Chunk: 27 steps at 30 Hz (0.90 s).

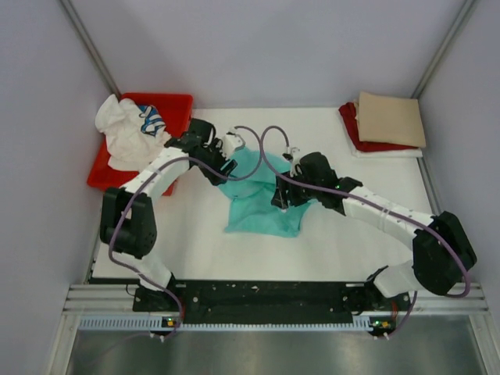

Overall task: Fold and stack the t-shirts
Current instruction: Flatten out the tshirt

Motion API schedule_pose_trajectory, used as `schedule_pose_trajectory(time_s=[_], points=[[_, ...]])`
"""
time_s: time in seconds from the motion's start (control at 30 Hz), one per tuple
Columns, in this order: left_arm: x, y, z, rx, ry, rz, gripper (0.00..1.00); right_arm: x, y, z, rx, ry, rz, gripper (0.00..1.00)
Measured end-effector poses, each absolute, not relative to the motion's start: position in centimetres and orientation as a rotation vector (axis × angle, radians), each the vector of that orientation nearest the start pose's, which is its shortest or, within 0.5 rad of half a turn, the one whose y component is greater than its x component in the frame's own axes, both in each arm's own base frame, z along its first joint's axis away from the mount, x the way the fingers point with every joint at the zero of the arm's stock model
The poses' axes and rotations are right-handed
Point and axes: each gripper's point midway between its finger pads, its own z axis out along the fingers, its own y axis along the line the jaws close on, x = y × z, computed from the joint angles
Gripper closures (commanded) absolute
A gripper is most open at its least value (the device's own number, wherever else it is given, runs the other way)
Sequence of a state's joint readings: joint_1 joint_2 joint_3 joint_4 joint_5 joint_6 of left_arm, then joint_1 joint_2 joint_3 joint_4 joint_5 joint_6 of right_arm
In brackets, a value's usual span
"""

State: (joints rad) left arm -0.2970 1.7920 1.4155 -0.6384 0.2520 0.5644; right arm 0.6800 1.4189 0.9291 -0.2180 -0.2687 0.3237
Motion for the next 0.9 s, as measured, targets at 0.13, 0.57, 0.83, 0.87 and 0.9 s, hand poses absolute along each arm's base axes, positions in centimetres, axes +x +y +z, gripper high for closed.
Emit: schedule_pose_trajectory(time_s=[0.13,0.57,0.83,0.87,0.9], points=[[34.1,-16.5,12.8,1.357,2.127,-0.356,0.28,27.5,26.5,12.3,-0.469,2.336,0.675,0.38],[20.7,-17.0,2.9,1.833,2.188,-0.544,0.26,25.9,25.8,4.5,-0.532,2.574,0.422,0.39],[22.7,-19.2,1.9,1.766,2.164,-0.453,0.59,26.2,24.3,2.8,-0.512,2.613,0.295,0.77],[22.9,-19.4,1.9,1.755,2.164,-0.444,0.78,26.3,24.3,2.8,-0.507,2.613,0.289,0.84],[23.2,-19.6,1.8,1.747,2.160,-0.434,0.99,26.4,24.1,2.7,-0.498,2.613,0.284,0.91]])
